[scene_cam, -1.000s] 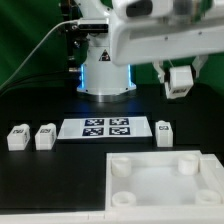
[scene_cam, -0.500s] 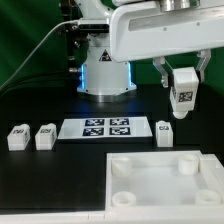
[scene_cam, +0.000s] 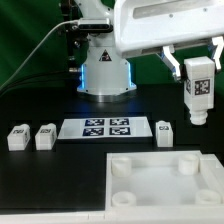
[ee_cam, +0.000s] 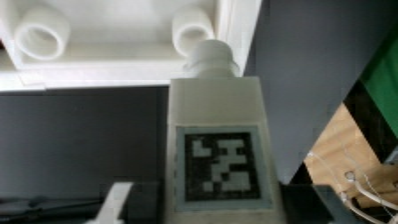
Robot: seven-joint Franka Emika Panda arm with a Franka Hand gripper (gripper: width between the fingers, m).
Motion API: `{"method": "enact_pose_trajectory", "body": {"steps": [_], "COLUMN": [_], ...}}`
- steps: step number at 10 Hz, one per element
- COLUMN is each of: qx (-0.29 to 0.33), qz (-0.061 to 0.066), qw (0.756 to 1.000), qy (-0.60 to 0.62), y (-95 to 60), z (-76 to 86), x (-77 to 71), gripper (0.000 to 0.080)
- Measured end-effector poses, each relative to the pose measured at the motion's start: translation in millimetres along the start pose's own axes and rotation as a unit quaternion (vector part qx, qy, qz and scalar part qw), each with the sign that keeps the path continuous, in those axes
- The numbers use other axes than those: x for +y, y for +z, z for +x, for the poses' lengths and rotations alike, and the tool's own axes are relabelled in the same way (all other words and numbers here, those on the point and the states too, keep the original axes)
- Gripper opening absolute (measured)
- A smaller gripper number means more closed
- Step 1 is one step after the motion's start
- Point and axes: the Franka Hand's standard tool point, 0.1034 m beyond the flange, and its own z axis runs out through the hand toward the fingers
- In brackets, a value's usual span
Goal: Assemble one leg
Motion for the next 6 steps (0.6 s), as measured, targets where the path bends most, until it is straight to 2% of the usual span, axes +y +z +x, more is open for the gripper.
{"method": "enact_pose_trajectory", "body": {"steps": [4,5,6], "qx": [0.001,0.002,0.013], "qz": [0.0,0.0,0.001], "qw": [1.0,1.0,1.0], "qy": [-0.005,-0.004,-0.004], "y": [2.7,11.9,19.1], "z": [2.7,11.2,31.4], "x": [0.7,2.8,4.6], "gripper": [0.0291,0.0291,0.0291]}}
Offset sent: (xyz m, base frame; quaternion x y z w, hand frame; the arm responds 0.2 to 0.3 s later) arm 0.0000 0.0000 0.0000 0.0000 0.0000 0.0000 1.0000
